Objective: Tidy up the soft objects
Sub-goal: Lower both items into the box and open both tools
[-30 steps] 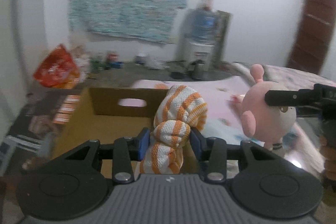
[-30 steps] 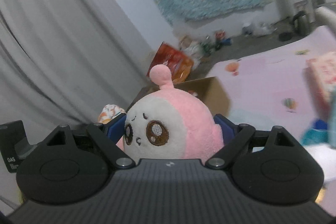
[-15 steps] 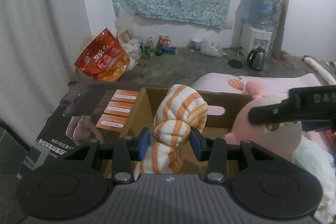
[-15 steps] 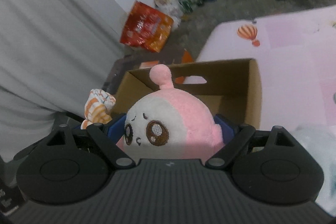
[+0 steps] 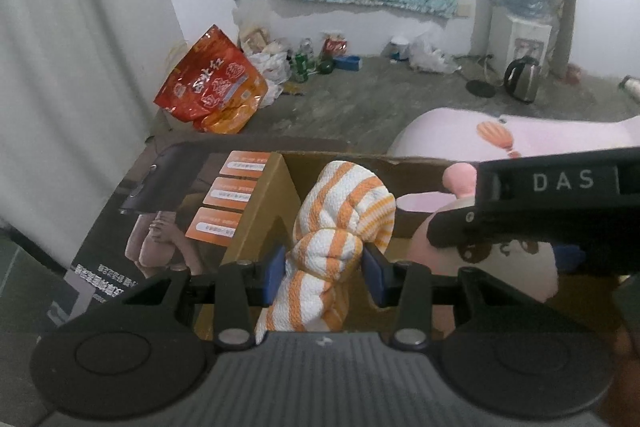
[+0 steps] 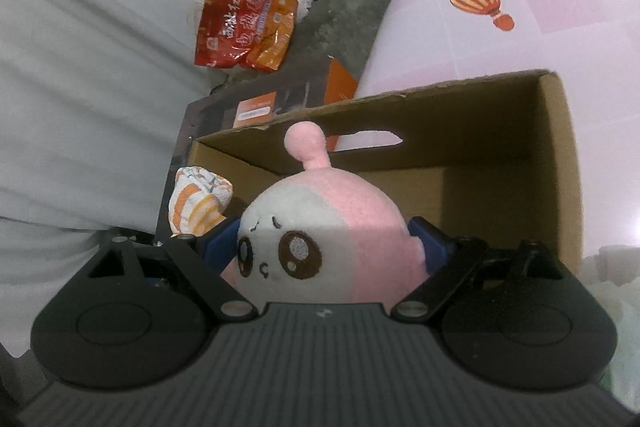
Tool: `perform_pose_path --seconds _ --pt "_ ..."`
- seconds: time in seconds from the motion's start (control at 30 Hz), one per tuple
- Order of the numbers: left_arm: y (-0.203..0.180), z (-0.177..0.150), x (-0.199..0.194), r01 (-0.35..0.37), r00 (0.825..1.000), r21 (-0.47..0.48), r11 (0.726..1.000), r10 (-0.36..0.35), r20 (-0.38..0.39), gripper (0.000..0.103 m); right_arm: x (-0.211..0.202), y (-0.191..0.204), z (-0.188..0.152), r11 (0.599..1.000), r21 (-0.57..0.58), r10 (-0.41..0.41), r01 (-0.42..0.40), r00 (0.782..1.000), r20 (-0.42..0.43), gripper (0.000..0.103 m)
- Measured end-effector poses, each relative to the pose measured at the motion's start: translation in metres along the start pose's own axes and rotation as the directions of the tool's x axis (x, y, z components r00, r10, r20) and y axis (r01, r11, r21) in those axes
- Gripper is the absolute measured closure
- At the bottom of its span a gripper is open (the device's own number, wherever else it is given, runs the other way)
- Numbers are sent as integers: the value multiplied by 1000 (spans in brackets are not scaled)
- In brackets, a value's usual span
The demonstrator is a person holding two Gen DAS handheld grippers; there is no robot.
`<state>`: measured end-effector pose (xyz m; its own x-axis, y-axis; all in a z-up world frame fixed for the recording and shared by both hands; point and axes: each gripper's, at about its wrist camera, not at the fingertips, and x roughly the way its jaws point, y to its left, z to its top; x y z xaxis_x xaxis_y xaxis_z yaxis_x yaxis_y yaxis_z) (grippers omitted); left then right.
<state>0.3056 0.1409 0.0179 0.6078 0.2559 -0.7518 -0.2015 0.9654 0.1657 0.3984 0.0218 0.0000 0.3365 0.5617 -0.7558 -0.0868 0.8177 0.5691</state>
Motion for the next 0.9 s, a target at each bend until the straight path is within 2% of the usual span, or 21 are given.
perform_pose_path --seconds 0.23,0.33,0.4,0.53,0.63,0.9 --pt "-5 5 19 -47 999 9 999 47 -6 58 19 -6 3 1000 25 4 -3 1000 -16 11" --pt "-6 6 24 -64 998 18 998 64 2 47 26 -9 4 999 38 14 -13 1000 -27 11" --pt "-5 6 24 -69 998 18 997 69 2 47 31 -10 4 999 51 20 -18 999 -33 11" --pt "-1 5 22 -65 998 10 998 65 -12 46 36 -12 1 998 52 18 -16 999 -41 11" --pt "1 4 16 -64 998 5 998 64 -5 35 36 -14 3 996 69 50 -47 998 -39 12" --pt "0 3 5 -52 999 -1 999 52 0 31 30 -10 5 997 56 52 -51 999 -9 14"
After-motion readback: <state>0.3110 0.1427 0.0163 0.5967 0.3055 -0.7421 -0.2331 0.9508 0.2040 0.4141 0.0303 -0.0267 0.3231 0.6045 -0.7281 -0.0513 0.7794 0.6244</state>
